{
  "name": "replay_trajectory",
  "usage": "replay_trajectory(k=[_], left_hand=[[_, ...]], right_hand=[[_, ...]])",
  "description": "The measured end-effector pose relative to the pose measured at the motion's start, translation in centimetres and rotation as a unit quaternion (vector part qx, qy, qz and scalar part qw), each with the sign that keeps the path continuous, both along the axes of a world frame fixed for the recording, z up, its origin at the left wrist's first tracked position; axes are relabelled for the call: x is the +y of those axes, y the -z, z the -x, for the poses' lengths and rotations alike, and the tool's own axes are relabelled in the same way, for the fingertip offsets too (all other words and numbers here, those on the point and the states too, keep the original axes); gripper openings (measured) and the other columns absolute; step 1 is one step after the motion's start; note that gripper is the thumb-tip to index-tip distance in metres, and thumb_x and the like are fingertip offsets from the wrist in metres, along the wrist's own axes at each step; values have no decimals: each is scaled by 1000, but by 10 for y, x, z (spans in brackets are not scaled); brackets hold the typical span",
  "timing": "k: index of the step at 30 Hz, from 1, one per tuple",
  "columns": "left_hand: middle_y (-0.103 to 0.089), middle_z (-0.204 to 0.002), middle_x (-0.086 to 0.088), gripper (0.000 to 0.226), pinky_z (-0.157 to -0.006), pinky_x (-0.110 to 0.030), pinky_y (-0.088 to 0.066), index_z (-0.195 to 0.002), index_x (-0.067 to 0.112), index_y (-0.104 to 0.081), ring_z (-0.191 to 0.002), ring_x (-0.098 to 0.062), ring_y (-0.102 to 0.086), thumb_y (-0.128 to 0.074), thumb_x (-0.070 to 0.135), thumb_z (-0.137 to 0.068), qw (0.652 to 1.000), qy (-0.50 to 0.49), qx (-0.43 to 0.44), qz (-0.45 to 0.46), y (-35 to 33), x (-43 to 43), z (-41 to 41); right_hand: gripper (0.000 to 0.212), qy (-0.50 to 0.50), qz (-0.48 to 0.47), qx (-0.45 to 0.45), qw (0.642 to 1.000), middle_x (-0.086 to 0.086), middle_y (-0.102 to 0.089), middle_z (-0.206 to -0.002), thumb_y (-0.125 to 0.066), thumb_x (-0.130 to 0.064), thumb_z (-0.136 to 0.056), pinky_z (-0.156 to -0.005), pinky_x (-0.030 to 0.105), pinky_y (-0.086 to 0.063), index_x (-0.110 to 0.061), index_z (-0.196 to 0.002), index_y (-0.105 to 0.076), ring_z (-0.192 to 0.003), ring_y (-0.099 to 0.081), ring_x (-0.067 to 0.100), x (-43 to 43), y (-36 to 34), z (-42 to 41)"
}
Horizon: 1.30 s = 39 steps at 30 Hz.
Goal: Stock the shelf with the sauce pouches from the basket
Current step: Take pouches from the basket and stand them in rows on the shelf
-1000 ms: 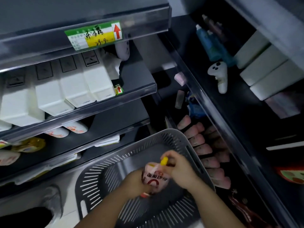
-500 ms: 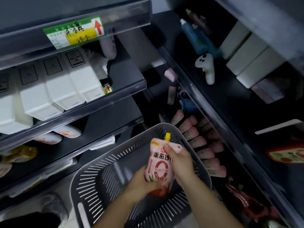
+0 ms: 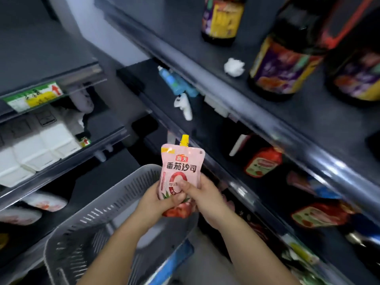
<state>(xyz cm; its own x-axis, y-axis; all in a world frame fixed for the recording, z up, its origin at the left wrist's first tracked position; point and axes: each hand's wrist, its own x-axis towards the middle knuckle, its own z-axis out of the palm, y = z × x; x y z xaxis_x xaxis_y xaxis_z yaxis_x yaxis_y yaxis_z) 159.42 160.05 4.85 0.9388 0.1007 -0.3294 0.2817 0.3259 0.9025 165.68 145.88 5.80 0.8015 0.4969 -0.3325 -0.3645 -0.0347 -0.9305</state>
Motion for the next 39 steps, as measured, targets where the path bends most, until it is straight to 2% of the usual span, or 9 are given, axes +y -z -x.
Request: replay_trajectory(k=[2, 6, 10, 14, 18, 21, 27, 32, 39], left_hand=[[-78, -95, -8, 45, -66, -25, -58, -113, 5, -63, -83, -18, -74, -81, 15, -73, 999, 27, -22, -3, -27, -31, -1], [-76, -82, -9, 19, -55, -27, -58, -98, 10, -68, -67, -20, -72, -71, 19, -80, 995, 56, -86, -16, -86, -122, 8], [-73, -72, -11, 19, -51, -35, -51, -84, 26, -71, -58, -32, -63, -71, 45, -82, 988, 58, -138, -44, -145, -227, 28], [-78, -93, -8, 30, -57, -24, -58, -93, 24, -76, -70, -16, -74, -75, 48, -75, 979, 83, -186, -29, -193, -328, 57], [-77, -102, -9, 35, -77, -35, -61, -97, 24, -76, -92, -25, -74, -76, 46, -70, 966, 135, -222, -13, -228, -427, 92], [-77, -103, -5, 37, -71, -27, -60, -98, 30, -74, -92, -23, -75, -75, 57, -73, 950, 192, -247, -16, -254, -491, 110], [-77, -104, 1, 29, -70, -19, -58, -103, 32, -72, -91, -16, -75, -67, 48, -80, 898, 333, -289, -20, -291, -615, 132], [-78, -100, 9, 30, -69, -12, -55, -106, 21, -69, -90, -7, -74, -66, 37, -81, 857, 404, -319, -5, -304, -696, 133], [-77, -107, -2, 37, -80, -28, -59, -111, 16, -67, -99, -19, -73, -74, 35, -80, 794, 505, -335, 48, -325, -804, 137]], right_hand=[[19, 26, -18, -12, 999, 9, -75, -114, -66, -18, -93, -92, 42, -57, -19, -111, -70, -106, -71, 26, -38, -24, 10], [36, 81, -38, -83, 993, 3, -76, -107, -70, -21, -82, -69, 22, -57, -20, -116, -62, -89, -73, 11, -135, -82, 40], [53, 106, -30, -166, 980, -4, -75, -99, -76, -10, -81, -69, 58, -52, -21, -125, -49, -81, -65, 34, -235, -142, 80], [72, 112, -2, -213, 971, -13, -71, -115, -84, -2, -74, -81, 23, -57, -22, -129, -42, -107, -69, 6, -342, -194, 131], [78, 138, 42, -253, 957, -14, -67, -124, -89, -10, -69, -89, 26, -56, -31, -128, -43, -115, -65, 8, -445, -243, 186], [80, 176, 82, -283, 939, -9, -66, -127, -90, -16, -69, -95, 34, -56, -31, -131, -43, -117, -65, 12, -508, -270, 218], [84, 296, 114, -312, 896, -2, -65, -130, -89, -21, -71, -99, 43, -54, -25, -140, -41, -121, -63, 18, -620, -304, 274], [87, 372, 134, -304, 867, -9, -66, -128, -88, -19, -71, -91, 32, -57, -33, -140, -37, -118, -64, 13, -687, -311, 301], [79, 474, 156, -326, 803, -7, -66, -129, -82, -3, -75, -93, 31, -55, -37, -134, -42, -120, -63, 15, -764, -324, 333]])
